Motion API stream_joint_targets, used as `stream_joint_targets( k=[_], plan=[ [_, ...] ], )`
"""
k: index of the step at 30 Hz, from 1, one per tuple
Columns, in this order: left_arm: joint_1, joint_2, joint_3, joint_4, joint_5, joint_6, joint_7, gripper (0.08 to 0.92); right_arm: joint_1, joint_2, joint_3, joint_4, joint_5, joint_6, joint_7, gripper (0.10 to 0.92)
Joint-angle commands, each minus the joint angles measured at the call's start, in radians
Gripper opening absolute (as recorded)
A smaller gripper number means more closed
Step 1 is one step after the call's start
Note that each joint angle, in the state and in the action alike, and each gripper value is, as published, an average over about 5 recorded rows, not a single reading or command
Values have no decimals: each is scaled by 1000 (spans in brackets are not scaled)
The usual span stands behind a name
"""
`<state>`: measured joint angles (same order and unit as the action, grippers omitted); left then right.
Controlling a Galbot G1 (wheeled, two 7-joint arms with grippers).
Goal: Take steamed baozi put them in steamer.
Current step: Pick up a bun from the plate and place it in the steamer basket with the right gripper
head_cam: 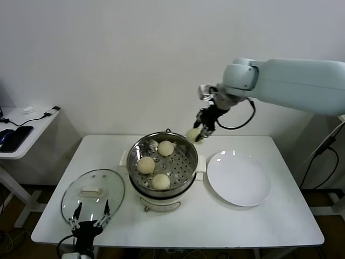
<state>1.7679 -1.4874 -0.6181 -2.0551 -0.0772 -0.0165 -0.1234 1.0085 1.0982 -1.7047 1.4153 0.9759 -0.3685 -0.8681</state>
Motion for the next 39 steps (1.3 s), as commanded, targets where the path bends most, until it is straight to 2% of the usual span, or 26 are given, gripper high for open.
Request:
stream_joint_targets(
  k=[1, 13, 27, 30, 39],
  plan=[
    [0, 0, 1, 3, -5, 0, 2, 823, -86, 175, -15, 38, 102, -113, 125, 512],
    [4, 5, -2, 14, -6, -1, 5, 823, -272, 181, -5, -92, -55, -140, 157, 514],
    [-16, 10, -2, 35, -5, 0, 7, 823, -325, 168, 24, -116, -86, -141, 160, 511],
    [-21, 11, -3, 39, -5, 1, 8, 823, -324, 162, 30, -118, -85, -130, 144, 543],
    [-19, 12, -9, 28, -4, 8, 23, 823, -268, 113, 50, -111, -78, -37, 51, 780]
  ],
)
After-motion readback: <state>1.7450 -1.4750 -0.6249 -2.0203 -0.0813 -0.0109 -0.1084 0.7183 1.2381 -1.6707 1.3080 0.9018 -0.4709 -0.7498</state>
